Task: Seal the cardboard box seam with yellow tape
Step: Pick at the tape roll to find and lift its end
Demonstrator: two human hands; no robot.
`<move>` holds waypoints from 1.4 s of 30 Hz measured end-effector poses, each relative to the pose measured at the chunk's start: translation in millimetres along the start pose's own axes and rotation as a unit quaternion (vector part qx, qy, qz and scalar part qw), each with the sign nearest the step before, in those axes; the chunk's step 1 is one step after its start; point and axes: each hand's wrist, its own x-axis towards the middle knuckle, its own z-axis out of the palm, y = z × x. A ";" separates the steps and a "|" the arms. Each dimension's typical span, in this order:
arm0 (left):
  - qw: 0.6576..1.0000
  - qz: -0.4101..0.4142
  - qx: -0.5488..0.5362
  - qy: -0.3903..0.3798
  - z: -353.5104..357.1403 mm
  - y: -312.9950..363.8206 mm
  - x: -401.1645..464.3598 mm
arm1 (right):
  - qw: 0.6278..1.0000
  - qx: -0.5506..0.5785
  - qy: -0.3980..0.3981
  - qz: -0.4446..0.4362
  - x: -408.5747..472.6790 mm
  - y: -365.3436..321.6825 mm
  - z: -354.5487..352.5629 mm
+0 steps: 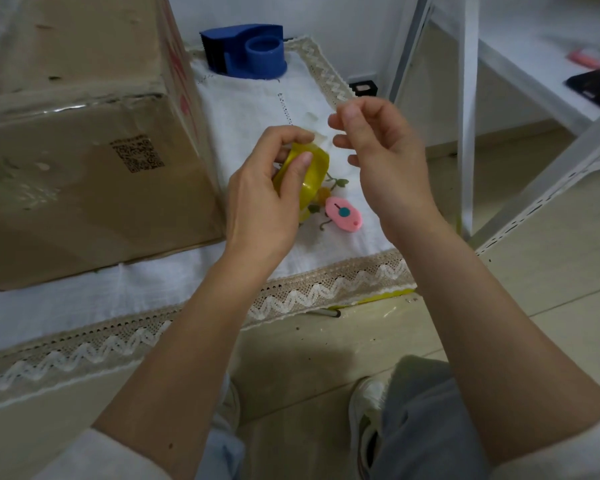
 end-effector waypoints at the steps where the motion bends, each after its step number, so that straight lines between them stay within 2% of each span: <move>1: 1.000 0.002 0.002 -0.001 0.2 0.4 -0.3 | 1.000 0.003 -0.010 0.015 -0.1 -0.8 -0.2; 5: 1.000 0.004 0.008 -0.010 0.0 0.5 -1.5 | 0.998 -0.007 -0.065 0.009 -0.1 2.1 -0.7; 11: 1.000 0.008 0.004 -0.007 -1.0 -0.7 -1.1 | 0.998 0.050 -0.020 -0.039 1.5 5.2 -2.5; 17: 1.000 -0.025 -0.008 0.006 -0.3 -0.7 0.5 | 0.993 0.080 0.015 -0.087 1.4 3.9 -2.1; 22: 0.999 -0.030 -0.008 0.021 -0.2 0.7 0.2 | 0.992 -0.018 0.009 -0.125 1.6 11.0 1.3; 29: 0.999 -0.027 -0.005 0.034 -1.9 0.5 1.6 | 0.990 -0.090 -0.008 -0.107 -3.7 7.5 3.6; 31: 0.999 -0.027 -0.004 0.039 -1.8 2.0 1.1 | 0.984 -0.119 0.003 -0.132 -4.8 9.1 3.1; 33: 0.998 -0.029 -0.004 0.047 -1.6 3.1 0.9 | 0.973 -0.137 0.051 -0.178 -5.6 10.2 1.6; 36: 0.998 -0.033 -0.004 0.055 -0.9 4.8 0.7 | 0.933 -0.159 0.113 -0.302 -6.8 13.0 1.6; 38: 0.998 -0.031 -0.009 0.054 -0.7 6.0 0.5 | 0.915 -0.184 0.102 -0.344 -7.3 17.6 2.9; 42: 0.999 -0.020 -0.009 0.050 -0.6 7.2 -0.5 | 0.911 -0.233 0.068 -0.333 -6.8 24.7 6.9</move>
